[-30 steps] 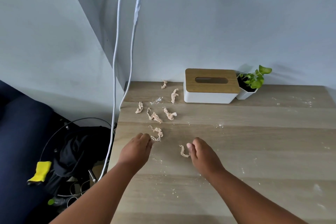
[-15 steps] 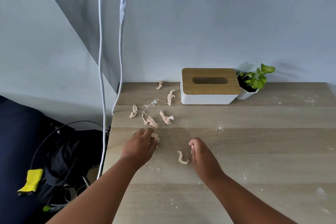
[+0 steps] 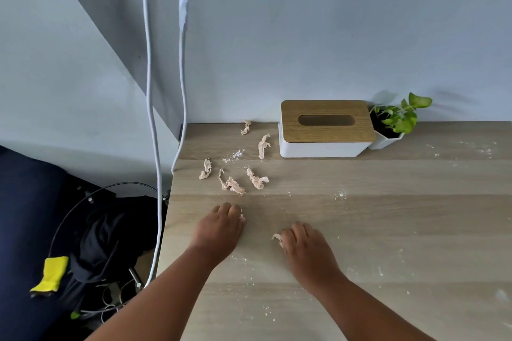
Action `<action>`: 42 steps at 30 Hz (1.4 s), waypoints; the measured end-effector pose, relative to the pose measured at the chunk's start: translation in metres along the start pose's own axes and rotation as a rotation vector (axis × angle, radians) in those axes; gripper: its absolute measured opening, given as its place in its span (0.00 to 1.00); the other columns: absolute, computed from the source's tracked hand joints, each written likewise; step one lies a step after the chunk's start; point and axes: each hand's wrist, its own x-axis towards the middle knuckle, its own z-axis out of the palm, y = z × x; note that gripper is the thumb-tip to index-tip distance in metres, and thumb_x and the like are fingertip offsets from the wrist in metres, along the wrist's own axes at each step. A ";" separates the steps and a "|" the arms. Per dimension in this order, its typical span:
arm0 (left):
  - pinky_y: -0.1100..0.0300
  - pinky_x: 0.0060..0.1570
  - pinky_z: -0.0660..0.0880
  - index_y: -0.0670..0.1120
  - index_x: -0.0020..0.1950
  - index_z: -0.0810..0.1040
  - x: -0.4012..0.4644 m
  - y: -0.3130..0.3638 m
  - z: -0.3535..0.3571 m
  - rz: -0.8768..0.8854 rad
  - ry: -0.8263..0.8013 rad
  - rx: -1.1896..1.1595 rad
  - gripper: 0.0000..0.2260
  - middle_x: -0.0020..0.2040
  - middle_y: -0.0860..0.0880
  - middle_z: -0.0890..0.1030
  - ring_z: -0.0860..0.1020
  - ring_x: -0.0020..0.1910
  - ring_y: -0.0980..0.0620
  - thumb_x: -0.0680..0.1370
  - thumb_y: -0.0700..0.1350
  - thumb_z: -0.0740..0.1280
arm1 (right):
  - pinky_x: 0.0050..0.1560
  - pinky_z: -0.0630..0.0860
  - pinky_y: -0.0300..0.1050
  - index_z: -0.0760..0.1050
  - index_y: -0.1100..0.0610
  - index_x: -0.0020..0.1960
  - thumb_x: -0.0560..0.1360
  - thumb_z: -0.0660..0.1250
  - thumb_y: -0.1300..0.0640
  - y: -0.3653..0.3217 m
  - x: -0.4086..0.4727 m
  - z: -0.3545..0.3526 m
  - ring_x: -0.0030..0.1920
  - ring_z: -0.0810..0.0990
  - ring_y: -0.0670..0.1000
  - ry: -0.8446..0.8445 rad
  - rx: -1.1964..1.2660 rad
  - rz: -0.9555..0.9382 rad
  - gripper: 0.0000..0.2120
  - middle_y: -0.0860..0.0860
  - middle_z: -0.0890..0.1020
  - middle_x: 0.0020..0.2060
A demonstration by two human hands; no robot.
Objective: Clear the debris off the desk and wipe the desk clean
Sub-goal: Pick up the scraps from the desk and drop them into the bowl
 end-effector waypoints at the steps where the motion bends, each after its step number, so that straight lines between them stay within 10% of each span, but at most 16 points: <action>1: 0.50 0.34 0.78 0.43 0.50 0.78 -0.001 0.000 -0.001 -0.007 0.014 -0.014 0.07 0.45 0.46 0.80 0.81 0.44 0.42 0.81 0.47 0.67 | 0.34 0.72 0.50 0.74 0.54 0.46 0.76 0.66 0.57 0.000 0.001 0.000 0.36 0.76 0.55 0.017 -0.007 -0.007 0.01 0.52 0.75 0.38; 8: 0.54 0.32 0.64 0.41 0.44 0.70 -0.003 -0.004 -0.012 -0.108 0.051 -0.166 0.07 0.37 0.42 0.75 0.76 0.36 0.37 0.78 0.38 0.67 | 0.28 0.70 0.43 0.73 0.60 0.40 0.71 0.67 0.68 0.000 0.012 -0.019 0.30 0.76 0.55 0.002 0.192 0.117 0.05 0.53 0.76 0.33; 11: 0.55 0.33 0.61 0.41 0.45 0.68 -0.001 -0.009 -0.017 -0.166 0.055 -0.231 0.07 0.36 0.45 0.71 0.71 0.33 0.39 0.78 0.37 0.65 | 0.38 0.76 0.46 0.75 0.63 0.52 0.73 0.64 0.70 0.003 0.020 -0.022 0.42 0.81 0.57 -0.141 0.316 0.225 0.09 0.55 0.80 0.45; 28: 0.50 0.36 0.69 0.45 0.41 0.67 0.025 -0.016 -0.046 -0.182 0.078 -0.316 0.06 0.38 0.46 0.73 0.72 0.37 0.42 0.78 0.41 0.60 | 0.42 0.71 0.54 0.72 0.63 0.45 0.83 0.62 0.58 0.003 0.090 -0.043 0.42 0.75 0.60 0.012 0.427 0.186 0.10 0.59 0.76 0.43; 42: 0.51 0.45 0.77 0.46 0.56 0.76 0.055 -0.024 -0.041 -0.184 0.037 -0.377 0.10 0.52 0.48 0.76 0.78 0.38 0.45 0.80 0.38 0.58 | 0.49 0.76 0.57 0.75 0.65 0.55 0.75 0.61 0.72 0.006 0.139 -0.034 0.50 0.77 0.61 -0.038 0.488 0.223 0.11 0.61 0.76 0.52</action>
